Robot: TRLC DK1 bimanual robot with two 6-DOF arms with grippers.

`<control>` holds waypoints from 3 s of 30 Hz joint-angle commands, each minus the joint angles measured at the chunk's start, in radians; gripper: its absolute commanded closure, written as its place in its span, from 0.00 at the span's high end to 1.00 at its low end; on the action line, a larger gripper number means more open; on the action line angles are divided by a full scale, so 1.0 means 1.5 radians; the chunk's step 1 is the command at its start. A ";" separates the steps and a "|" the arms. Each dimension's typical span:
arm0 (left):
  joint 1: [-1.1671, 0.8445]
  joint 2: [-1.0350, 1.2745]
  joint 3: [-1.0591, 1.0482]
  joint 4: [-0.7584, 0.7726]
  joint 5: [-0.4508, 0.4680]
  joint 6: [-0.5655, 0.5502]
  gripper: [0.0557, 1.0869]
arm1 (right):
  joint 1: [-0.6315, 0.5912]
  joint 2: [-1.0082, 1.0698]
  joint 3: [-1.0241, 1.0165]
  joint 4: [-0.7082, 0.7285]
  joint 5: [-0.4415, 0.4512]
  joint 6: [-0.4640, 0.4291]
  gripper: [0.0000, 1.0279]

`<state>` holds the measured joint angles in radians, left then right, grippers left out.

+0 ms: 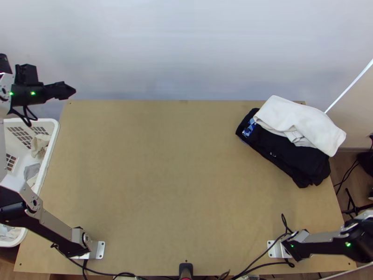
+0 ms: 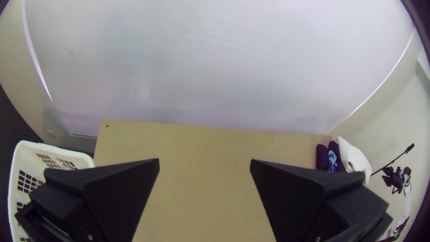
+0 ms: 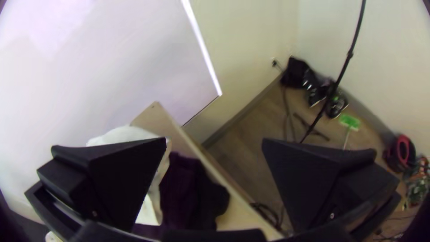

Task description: Fold the t-shirt

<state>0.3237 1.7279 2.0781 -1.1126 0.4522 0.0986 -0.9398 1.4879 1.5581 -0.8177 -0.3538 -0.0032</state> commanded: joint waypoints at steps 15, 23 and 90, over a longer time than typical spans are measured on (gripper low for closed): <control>-0.010 0.001 -0.003 0.045 0.000 -0.056 0.96 | 0.439 -0.041 -0.367 0.885 0.367 -0.112 0.96; -0.013 -0.002 0.019 0.036 -0.012 -0.057 0.96 | 0.516 0.069 -0.554 0.981 0.419 -0.022 0.96; 0.010 -0.284 -0.534 0.492 -0.187 -0.067 0.96 | 0.568 0.132 -0.507 1.204 0.332 0.024 0.96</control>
<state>0.3183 1.3415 1.3808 -0.4656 0.1997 -0.0143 -0.0761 1.7023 0.7261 0.9653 0.1516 0.0277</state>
